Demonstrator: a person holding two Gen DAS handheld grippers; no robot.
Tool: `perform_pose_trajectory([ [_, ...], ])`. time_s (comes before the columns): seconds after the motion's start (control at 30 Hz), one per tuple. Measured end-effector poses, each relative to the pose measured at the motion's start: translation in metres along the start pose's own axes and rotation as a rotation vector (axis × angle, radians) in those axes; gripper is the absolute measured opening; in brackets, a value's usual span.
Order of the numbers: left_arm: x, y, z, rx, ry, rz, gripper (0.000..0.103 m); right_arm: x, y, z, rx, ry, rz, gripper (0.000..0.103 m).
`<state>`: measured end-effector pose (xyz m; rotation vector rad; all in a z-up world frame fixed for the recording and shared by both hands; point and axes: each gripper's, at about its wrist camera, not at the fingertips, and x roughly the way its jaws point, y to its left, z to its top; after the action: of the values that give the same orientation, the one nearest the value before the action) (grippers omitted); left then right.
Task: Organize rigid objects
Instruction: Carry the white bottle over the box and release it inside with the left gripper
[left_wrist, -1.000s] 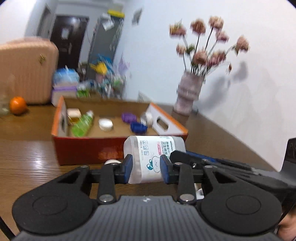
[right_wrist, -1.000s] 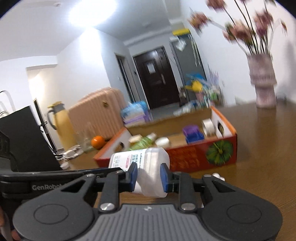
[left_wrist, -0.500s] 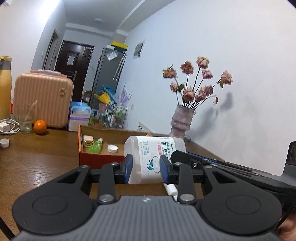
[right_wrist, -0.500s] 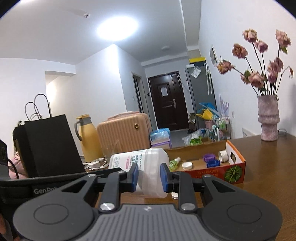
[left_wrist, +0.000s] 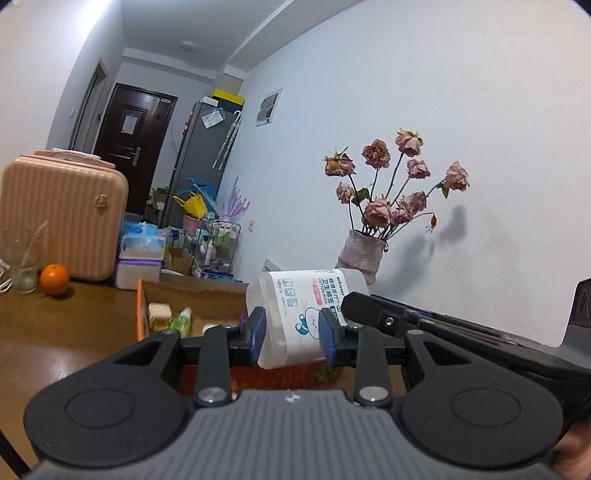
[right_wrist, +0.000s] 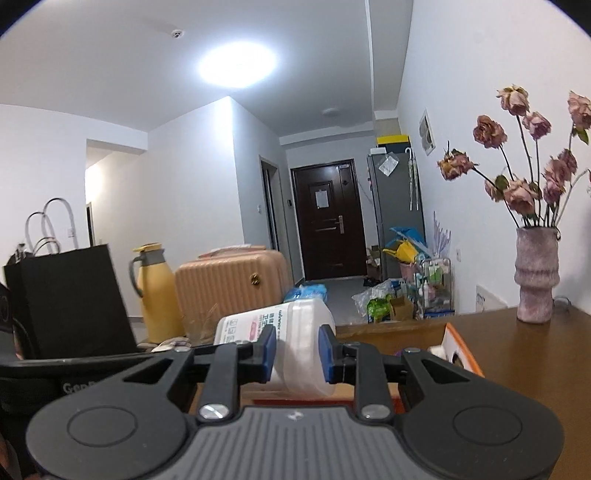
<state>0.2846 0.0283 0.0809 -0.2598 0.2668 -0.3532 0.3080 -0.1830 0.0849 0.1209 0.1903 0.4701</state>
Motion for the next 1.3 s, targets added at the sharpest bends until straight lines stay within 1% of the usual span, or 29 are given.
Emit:
perform_pose_trajectory([
  [0.07,0.022,0.009,0.011,0.011,0.016,-0.006,0.031,0.023,-0.012,0.007,0.016,0.005,-0.003,0.024],
  [0.1,0.035,0.014,0.016,0.019,0.021,-0.005,0.031,0.037,-0.019,0.01,0.022,0.015,0.0,0.024],
  [0.17,0.065,0.028,0.024,0.015,0.057,0.001,0.031,0.067,-0.033,0.014,0.055,0.05,0.007,0.023],
  [0.27,0.108,0.053,0.026,-0.059,0.115,0.027,0.028,0.11,-0.055,0.013,0.101,0.122,0.02,0.022],
  [0.33,0.129,0.063,0.021,-0.086,0.139,0.041,0.028,0.133,-0.066,0.007,0.113,0.155,0.018,0.022],
  [0.4,0.147,0.071,0.012,-0.113,0.173,0.047,0.028,0.148,-0.073,-0.003,0.098,0.179,0.002,0.022],
  [0.47,0.165,0.081,0.003,-0.148,0.225,0.05,0.028,0.16,-0.08,-0.013,0.102,0.208,-0.01,0.022],
  [0.57,0.186,0.094,-0.008,-0.204,0.313,0.06,0.028,0.173,-0.092,-0.031,0.152,0.278,-0.017,0.022],
  [0.63,0.196,0.103,-0.014,-0.251,0.366,0.051,0.028,0.179,-0.096,-0.039,0.173,0.32,-0.031,0.022],
  [0.7,0.207,0.108,-0.02,-0.262,0.418,0.048,0.028,0.187,-0.101,-0.044,0.2,0.368,-0.052,0.022],
  [0.77,0.219,0.111,-0.028,-0.277,0.475,0.084,0.028,0.196,-0.108,-0.049,0.254,0.402,-0.051,0.024],
  [0.8,0.225,0.111,-0.032,-0.286,0.497,0.132,0.028,0.202,-0.111,-0.053,0.277,0.424,-0.041,0.024],
  [0.9,0.232,0.101,-0.04,-0.176,0.481,0.185,0.029,0.218,-0.12,-0.064,0.313,0.484,-0.072,0.024],
  [0.93,0.229,0.099,-0.041,-0.167,0.48,0.211,0.029,0.218,-0.12,-0.065,0.309,0.476,-0.085,0.023],
  [0.97,0.224,0.098,-0.041,-0.169,0.475,0.219,0.029,0.215,-0.121,-0.065,0.308,0.469,-0.091,0.024],
  [1.03,0.206,0.095,-0.037,-0.145,0.439,0.216,0.037,0.205,-0.121,-0.063,0.323,0.449,-0.097,0.025],
  [1.07,0.197,0.092,-0.034,-0.12,0.423,0.226,0.039,0.199,-0.122,-0.061,0.331,0.439,-0.094,0.029],
  [1.1,0.187,0.089,-0.031,-0.081,0.402,0.243,0.045,0.194,-0.122,-0.058,0.336,0.432,-0.095,0.031],
  [1.2,0.162,0.072,-0.023,0.043,0.359,0.326,0.057,0.171,-0.12,-0.049,0.34,0.405,-0.112,0.044],
  [1.23,0.152,0.067,-0.021,0.064,0.35,0.334,0.061,0.164,-0.119,-0.046,0.338,0.395,-0.121,0.053],
  [1.27,0.142,0.063,-0.019,0.074,0.339,0.332,0.063,0.154,-0.116,-0.042,0.33,0.38,-0.134,0.06],
  [1.3,0.131,0.058,-0.017,0.083,0.322,0.33,0.066,0.144,-0.112,-0.038,0.316,0.364,-0.146,0.063],
])
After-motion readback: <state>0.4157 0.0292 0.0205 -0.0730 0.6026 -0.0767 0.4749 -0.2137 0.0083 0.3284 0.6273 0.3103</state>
